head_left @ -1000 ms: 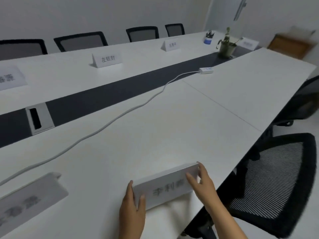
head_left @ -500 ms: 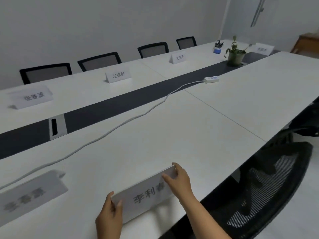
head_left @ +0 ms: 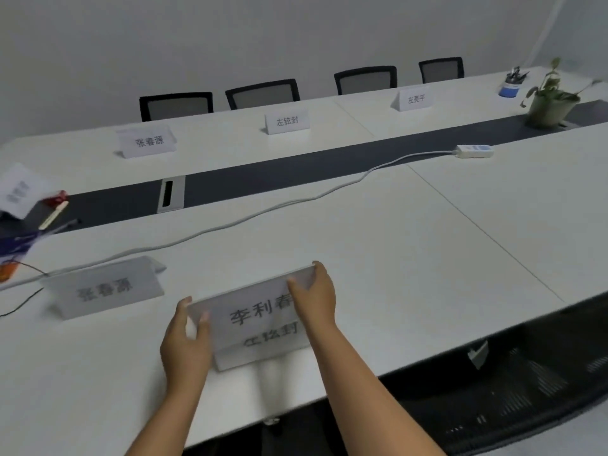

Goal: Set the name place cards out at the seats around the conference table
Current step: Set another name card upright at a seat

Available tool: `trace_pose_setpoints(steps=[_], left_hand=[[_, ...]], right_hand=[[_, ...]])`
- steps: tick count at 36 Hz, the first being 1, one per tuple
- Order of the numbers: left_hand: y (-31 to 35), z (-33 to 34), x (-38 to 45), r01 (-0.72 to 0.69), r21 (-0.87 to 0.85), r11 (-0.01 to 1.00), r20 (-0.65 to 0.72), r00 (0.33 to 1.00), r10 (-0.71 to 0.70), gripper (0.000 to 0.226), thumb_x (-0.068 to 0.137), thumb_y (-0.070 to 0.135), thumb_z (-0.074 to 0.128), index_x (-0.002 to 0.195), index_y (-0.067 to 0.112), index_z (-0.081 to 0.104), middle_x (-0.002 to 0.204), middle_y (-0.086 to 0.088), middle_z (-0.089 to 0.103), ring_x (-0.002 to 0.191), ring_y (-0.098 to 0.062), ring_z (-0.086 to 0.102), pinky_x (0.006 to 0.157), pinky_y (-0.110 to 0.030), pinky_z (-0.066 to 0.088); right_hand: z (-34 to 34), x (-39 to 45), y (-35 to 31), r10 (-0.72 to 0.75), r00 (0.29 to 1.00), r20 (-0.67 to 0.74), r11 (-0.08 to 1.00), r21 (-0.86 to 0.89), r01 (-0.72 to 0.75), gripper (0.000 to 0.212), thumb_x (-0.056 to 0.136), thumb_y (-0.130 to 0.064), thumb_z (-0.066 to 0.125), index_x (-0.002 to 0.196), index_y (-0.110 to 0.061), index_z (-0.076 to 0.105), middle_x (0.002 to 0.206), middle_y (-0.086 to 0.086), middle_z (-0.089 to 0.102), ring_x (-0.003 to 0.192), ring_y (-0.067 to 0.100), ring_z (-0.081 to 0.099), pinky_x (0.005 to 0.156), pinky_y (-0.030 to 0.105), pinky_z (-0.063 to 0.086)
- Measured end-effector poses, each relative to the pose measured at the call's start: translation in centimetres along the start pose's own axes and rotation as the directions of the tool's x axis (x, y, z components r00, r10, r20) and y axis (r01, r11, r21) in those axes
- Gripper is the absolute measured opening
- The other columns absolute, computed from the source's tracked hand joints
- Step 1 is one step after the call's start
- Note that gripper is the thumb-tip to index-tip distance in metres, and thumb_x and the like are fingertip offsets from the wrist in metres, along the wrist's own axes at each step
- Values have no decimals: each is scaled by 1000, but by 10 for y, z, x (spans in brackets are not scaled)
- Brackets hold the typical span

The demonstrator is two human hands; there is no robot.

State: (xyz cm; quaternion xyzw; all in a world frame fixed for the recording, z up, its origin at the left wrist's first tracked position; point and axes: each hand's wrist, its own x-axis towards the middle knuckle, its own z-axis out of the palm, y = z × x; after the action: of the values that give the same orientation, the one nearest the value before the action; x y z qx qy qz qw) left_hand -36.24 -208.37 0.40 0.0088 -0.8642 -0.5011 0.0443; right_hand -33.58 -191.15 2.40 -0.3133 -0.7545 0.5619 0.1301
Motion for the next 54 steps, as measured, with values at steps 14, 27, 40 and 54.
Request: trace_pose_setpoints(steps=[14, 27, 40, 54], left_hand=[[115, 109, 67, -13, -235, 972, 217, 974, 66, 39, 95, 14, 37, 134, 12, 39, 132, -5, 50, 112, -12, 47, 89, -17, 32], [85, 237, 140, 251, -71, 965, 517, 837, -180, 37, 93, 13, 41, 129, 6, 45, 137, -10, 48, 123, -25, 46, 93, -25, 35], [56, 239, 162, -199, -10, 980, 653, 740, 157, 30, 84, 14, 60, 112, 5, 61, 120, -9, 63, 101, -4, 50, 90, -15, 35], [63, 251, 163, -218, -14, 976, 584, 790, 185, 30, 78, 10, 66, 108, 6, 64, 114, -9, 66, 94, -9, 55, 84, -15, 39]], right_hand=[[-108, 105, -33, -111, 977, -183, 993, 20, 116, 47, 85, -24, 58, 126, -13, 37, 114, 6, 52, 96, 19, 50, 85, 35, 44], [-116, 204, 47, 195, 939, -284, 981, 54, -188, 54, 84, -22, 60, 132, -12, 37, 127, 8, 51, 109, 23, 50, 93, 38, 43], [-117, 243, 80, 225, 954, -197, 973, 103, -208, 57, 87, -24, 55, 137, -23, 29, 137, -1, 40, 128, 16, 37, 95, 25, 31], [-126, 273, 86, 153, 963, -222, 982, 140, -124, 41, 80, -12, 63, 118, -19, 51, 120, -4, 53, 118, 15, 49, 104, 37, 38]])
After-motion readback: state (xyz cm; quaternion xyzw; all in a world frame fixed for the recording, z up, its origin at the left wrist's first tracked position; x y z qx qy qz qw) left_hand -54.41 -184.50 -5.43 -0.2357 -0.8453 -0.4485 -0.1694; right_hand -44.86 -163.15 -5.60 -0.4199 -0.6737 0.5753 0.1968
